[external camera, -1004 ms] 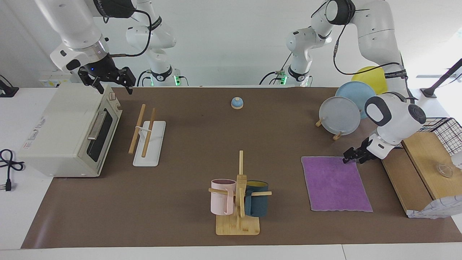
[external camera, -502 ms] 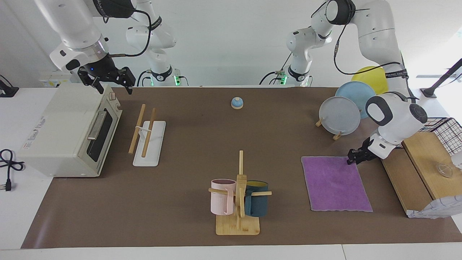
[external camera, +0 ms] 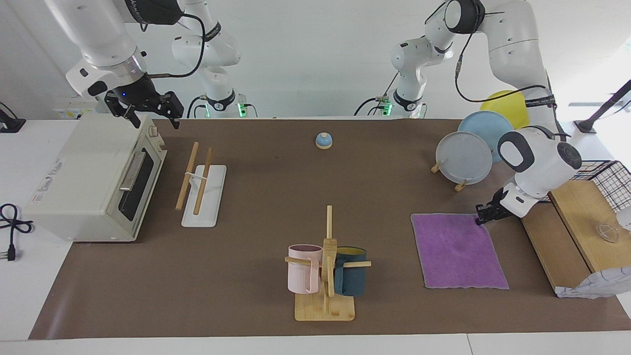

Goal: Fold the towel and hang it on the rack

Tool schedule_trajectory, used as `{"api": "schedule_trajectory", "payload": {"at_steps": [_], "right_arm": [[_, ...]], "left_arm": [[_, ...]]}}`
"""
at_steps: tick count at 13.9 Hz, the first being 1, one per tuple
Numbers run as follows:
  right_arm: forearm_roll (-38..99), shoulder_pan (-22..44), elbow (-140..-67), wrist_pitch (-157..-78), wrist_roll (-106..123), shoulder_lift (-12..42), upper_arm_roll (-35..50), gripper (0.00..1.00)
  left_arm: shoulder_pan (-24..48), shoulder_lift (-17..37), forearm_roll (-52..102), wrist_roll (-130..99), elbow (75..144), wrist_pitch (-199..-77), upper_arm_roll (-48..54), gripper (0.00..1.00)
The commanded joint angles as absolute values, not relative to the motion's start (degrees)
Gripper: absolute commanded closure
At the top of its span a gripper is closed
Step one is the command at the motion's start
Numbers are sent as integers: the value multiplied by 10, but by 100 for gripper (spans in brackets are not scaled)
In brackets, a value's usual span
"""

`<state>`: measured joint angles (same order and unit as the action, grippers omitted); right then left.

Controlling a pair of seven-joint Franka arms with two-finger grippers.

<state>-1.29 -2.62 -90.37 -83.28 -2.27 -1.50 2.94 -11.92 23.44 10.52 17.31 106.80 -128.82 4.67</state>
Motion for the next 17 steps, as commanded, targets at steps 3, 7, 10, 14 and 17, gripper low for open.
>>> {"api": "schedule_trajectory", "payload": {"at_steps": [3, 7, 10, 14, 17], "right_arm": [[-11, -42, -914, -837, -15, -25, 34, 0], [-11, -43, -914, -838, -17, -25, 34, 0], [-11, -43, -914, -838, -15, -25, 33, 0], [-11, -42, -914, -838, -16, -25, 34, 0], [-11, -41, -914, -838, -15, -25, 34, 0]], "left_arm": [[-116, 240, 107, 206, 1059, -1286, 45, 100], [-103, 243, 88, 254, 1049, -1292, 44, 100], [-103, 243, 86, 266, 1042, -1282, 47, 100], [-96, 221, 86, 308, 1026, -1231, 48, 100], [-63, 185, 89, 305, 1026, -1211, 49, 100]]}}
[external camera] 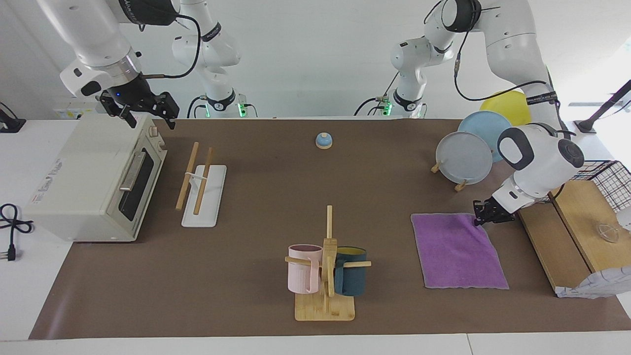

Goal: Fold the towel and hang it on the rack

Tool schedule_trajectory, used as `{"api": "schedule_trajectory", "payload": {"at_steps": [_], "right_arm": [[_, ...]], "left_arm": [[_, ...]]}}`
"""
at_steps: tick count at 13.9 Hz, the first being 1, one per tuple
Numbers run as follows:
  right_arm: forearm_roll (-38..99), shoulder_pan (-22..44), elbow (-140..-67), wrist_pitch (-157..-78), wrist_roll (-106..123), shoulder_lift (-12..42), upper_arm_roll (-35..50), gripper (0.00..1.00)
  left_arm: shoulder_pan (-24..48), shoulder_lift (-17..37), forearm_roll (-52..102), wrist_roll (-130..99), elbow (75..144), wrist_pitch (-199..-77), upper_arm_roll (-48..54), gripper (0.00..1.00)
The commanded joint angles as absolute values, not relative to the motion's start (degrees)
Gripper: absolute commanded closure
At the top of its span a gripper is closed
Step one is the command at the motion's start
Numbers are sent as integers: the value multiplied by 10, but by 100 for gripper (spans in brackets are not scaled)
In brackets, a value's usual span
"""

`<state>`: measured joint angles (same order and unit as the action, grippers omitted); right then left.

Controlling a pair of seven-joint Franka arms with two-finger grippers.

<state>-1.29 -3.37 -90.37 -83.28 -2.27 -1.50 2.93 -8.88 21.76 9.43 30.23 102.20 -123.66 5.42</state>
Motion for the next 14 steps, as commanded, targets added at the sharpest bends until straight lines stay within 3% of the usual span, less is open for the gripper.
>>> {"api": "schedule_trajectory", "payload": {"at_steps": [1, 6, 10, 11, 12, 14], "right_arm": [[-11, -41, -914, -838, -15, -25, 34, 0], [-11, -42, -914, -837, -14, -25, 33, 0], [-11, -41, -914, -837, -14, -25, 34, 0], [-11, -41, -914, -837, -14, -25, 33, 0], [-11, -42, -914, -837, -14, -25, 34, 0], [-11, -41, -914, -837, -13, -25, 34, 0]], "left_arm": [[-50, 175, 89, 305, 1027, -1209, 49, 100], [46, 141, 92, 259, 1048, -1211, 49, 100], [115, 99, 92, 242, 1185, -1351, 47, 100], [123, 94, 91, 242, 1203, -1361, 45, 62], [114, 89, 91, 236, 1203, -1340, 43, 1], [95, 93, 91, 225, 1180, -1306, 43, 0]]}}
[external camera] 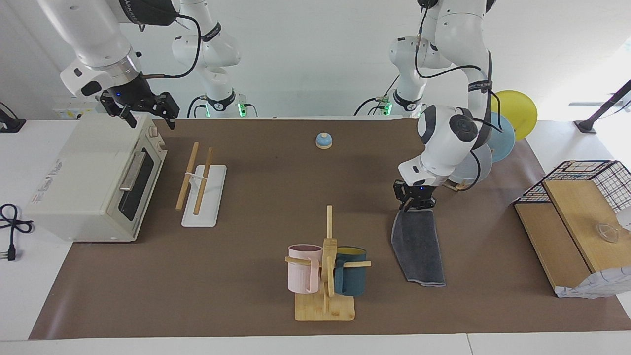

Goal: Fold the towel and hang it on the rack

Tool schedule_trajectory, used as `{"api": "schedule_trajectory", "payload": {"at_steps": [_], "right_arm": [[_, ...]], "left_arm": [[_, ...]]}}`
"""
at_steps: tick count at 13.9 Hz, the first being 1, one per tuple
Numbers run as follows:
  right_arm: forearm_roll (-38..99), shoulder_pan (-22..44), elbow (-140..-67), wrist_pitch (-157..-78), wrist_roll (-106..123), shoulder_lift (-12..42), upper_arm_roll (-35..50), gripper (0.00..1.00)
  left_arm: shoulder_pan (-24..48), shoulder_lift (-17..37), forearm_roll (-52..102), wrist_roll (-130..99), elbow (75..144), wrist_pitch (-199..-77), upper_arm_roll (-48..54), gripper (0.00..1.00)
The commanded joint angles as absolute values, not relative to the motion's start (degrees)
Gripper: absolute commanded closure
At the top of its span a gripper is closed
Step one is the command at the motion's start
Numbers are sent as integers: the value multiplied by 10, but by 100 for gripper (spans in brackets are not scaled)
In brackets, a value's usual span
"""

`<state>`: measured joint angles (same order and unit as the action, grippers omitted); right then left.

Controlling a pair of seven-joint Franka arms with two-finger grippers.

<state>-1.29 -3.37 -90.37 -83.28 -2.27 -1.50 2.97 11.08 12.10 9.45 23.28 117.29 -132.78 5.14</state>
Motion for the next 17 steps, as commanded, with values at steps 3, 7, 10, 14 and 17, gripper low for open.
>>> {"api": "schedule_trajectory", "payload": {"at_steps": [3, 7, 10, 14, 17], "right_arm": [[-11, -41, -914, -837, -13, -25, 33, 0], [-11, -41, -914, -837, -14, -25, 34, 0], [-11, -42, -914, -837, -14, -25, 34, 0], [-11, -41, -914, -837, -14, -25, 34, 0], [-11, -41, -914, -837, -14, -25, 34, 0]], "left_arm": [[88, 97, 91, 187, 1157, -1290, 43, 0], [40, 115, 121, 180, 1117, -1270, 44, 0], [10, 150, 148, 186, 1106, -1292, 47, 0], [-4, 230, 217, 202, 1043, -1293, 48, 0], [-16, 240, 251, 202, 1039, -1295, 47, 0]]}}
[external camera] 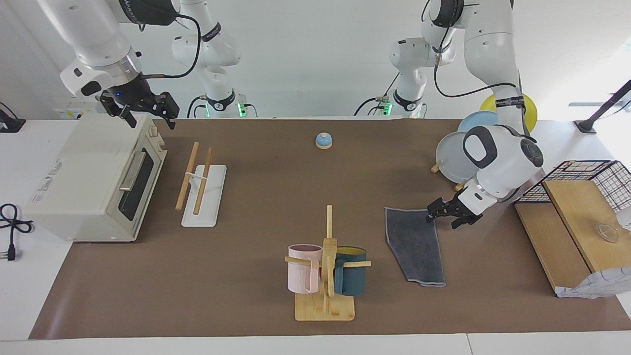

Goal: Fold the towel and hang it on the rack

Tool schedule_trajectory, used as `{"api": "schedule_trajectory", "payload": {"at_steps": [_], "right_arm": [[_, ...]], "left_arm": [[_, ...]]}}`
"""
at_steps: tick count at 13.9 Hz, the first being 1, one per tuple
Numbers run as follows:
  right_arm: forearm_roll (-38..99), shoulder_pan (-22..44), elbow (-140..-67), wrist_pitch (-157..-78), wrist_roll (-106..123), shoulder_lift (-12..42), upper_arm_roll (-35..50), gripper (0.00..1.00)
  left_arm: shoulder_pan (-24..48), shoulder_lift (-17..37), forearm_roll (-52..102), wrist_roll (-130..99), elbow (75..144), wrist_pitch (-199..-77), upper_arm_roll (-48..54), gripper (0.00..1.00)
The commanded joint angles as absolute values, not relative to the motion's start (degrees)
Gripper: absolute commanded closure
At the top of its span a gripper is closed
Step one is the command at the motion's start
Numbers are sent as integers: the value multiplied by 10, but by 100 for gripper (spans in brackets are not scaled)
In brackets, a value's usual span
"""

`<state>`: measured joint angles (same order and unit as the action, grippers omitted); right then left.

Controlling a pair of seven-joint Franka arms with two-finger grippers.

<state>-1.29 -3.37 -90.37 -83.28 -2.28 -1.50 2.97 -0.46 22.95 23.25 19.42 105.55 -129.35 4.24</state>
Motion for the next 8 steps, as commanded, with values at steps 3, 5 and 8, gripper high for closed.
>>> {"api": "schedule_trajectory", "payload": {"at_steps": [3, 5, 8], "right_arm": [[-11, -41, -914, -836, -13, -25, 34, 0], [-11, -41, -914, -836, -14, -25, 34, 0], [-11, -41, -914, -836, -13, -25, 34, 0]], "left_arm": [[-16, 246, 254, 204, 1041, -1297, 48, 0], [-10, 250, 276, 203, 1045, -1295, 49, 0], [2, 251, 282, 202, 1055, -1293, 49, 0]]}}
